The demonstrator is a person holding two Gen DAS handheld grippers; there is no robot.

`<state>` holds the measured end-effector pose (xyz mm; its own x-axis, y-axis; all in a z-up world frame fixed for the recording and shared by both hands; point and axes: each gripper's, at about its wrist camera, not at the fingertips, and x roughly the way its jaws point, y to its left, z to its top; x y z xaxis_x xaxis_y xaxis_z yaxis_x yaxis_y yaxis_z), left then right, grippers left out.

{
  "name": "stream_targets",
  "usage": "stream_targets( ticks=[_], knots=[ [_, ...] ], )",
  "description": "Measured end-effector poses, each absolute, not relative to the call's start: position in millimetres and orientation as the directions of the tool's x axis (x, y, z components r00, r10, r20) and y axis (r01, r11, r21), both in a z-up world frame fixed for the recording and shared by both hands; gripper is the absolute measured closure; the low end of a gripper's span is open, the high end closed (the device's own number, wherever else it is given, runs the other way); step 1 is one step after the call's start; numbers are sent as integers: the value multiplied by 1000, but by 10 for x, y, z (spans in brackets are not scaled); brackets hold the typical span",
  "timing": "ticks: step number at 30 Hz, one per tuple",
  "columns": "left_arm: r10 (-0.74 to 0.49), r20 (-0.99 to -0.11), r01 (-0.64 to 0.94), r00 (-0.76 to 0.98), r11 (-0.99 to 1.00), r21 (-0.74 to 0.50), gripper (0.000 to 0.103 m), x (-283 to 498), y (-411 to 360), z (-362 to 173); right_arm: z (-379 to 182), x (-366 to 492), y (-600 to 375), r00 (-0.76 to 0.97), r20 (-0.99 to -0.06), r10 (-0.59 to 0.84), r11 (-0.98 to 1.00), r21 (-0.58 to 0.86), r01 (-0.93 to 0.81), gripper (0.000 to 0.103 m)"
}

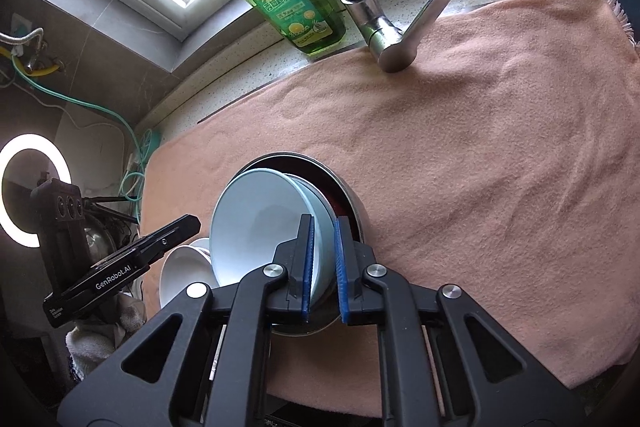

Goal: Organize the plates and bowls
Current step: 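Grasp the rim of the nested steel bowls with the left tool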

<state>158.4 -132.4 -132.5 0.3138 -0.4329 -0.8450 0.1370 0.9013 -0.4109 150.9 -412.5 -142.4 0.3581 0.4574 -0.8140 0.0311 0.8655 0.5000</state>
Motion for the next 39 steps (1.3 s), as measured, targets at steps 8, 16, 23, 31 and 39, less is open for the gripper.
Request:
stream_targets(
  ticks=[8, 16, 23, 31, 39],
  knots=[
    [-471, -840, 157, 267, 882, -445, 90, 1601, -1337, -1422, -1569, 1359, -4324, 379, -804, 458, 843, 528, 102, 93],
    [-506, -828, 153, 242, 862, -483, 90, 1643, -1322, -1486, -1719, 1338, -4275, 355, -801, 482, 828, 549, 113, 93],
    [-516, -826, 155, 228, 856, -493, 90, 1670, -1333, -1552, -1834, 1402, -4237, 334, -802, 496, 817, 561, 133, 93],
    [-518, -829, 177, 209, 854, -489, 90, 1671, -1389, -1621, -1897, 1435, -4205, 318, -812, 490, 823, 551, 137, 92],
    [-506, -835, 208, 216, 860, -467, 91, 1692, -1460, -1595, -1888, 1452, -4190, 312, -822, 477, 834, 535, 136, 92]
  ],
)
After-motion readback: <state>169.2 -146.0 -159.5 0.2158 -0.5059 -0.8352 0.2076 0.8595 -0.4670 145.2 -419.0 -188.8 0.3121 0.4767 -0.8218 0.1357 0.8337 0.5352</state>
